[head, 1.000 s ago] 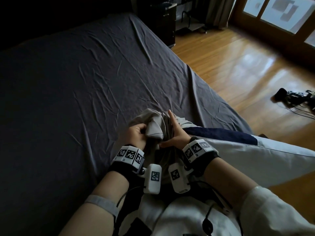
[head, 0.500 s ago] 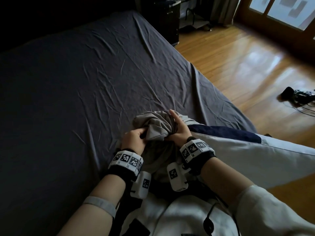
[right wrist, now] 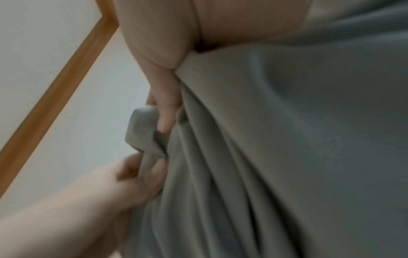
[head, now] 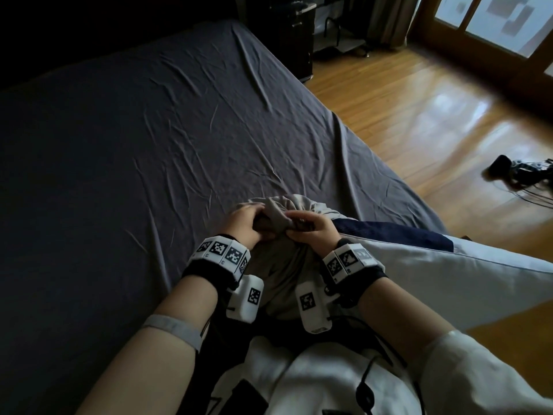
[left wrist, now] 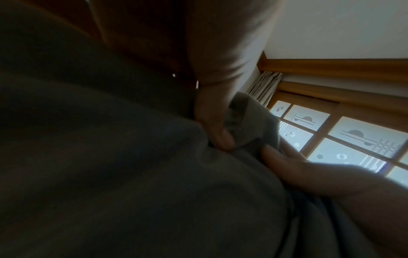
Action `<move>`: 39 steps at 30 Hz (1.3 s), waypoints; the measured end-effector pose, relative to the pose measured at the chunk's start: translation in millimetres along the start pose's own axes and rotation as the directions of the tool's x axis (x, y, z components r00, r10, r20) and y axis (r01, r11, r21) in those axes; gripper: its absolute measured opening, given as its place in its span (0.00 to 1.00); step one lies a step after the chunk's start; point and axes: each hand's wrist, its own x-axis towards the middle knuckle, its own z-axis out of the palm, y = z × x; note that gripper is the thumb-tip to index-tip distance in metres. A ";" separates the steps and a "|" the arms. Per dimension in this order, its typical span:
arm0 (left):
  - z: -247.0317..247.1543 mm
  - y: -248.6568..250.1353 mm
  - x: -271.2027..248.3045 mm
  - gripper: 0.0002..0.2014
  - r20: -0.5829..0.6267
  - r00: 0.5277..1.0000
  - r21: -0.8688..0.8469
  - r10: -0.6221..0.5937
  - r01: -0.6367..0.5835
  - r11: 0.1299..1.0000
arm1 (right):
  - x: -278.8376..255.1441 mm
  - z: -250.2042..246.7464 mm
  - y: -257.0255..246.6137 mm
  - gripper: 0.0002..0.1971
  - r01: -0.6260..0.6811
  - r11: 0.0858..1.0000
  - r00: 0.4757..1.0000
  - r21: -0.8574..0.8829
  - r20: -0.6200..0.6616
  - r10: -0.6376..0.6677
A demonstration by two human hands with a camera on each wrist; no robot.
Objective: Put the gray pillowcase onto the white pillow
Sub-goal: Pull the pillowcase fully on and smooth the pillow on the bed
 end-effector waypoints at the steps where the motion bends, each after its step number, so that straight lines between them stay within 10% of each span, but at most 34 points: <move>1: 1.2 -1.2 -0.3 0.26 -0.009 1.000 -0.021 -0.015 0.014 1.000 | -1.7 1.4 -0.4 0.28 -0.020 0.999 1.000 -0.029 -0.004 0.020; 5: 3.6 -2.7 -7.7 0.15 -0.106 0.994 -0.263 0.014 -0.042 0.964 | -2.2 4.3 -3.7 0.33 -0.060 0.936 0.998 -0.347 0.013 0.069; 9: 8.1 0.1 -14.4 0.09 -0.129 0.991 -0.413 -0.044 -0.013 0.910 | -1.8 6.7 -7.3 0.16 -0.111 0.865 0.994 -0.490 -0.048 0.101; 17: -1.1 -16.3 -22.5 0.22 -0.247 0.967 -0.384 -0.067 -0.034 0.923 | -0.8 4.2 -8.5 0.04 -0.147 0.930 0.987 -0.336 -0.112 0.115; 20: -5.3 -25.1 -27.5 0.22 -0.368 0.928 -0.279 -0.062 -0.047 0.959 | 5.7 -1.6 -7.7 0.16 -0.195 0.960 0.972 -0.202 -0.172 0.162; 29: 2.5 -23.9 -32.1 0.13 -0.254 0.950 -0.082 -0.183 0.168 0.982 | 17.4 -11.3 -16.6 0.15 -0.232 0.964 0.957 -0.132 -0.209 0.201; 32: 10.3 -29.1 -34.0 0.08 -0.039 0.970 0.007 -0.240 0.240 0.971 | 15.2 -12.2 -20.2 0.09 -0.202 0.966 0.966 -0.160 -0.196 0.169; 36: -3.2 -20.2 -24.1 0.08 0.189 0.954 0.245 -0.234 0.185 0.952 | 10.4 -8.1 -15.5 0.12 -0.185 0.967 0.976 -0.176 -0.148 0.159; 39: -32.5 -10.5 -10.4 0.07 0.092 0.985 0.153 -0.147 0.132 0.979 | 10.3 -12.0 -12.5 0.16 -0.195 0.967 0.976 -0.167 -0.132 0.174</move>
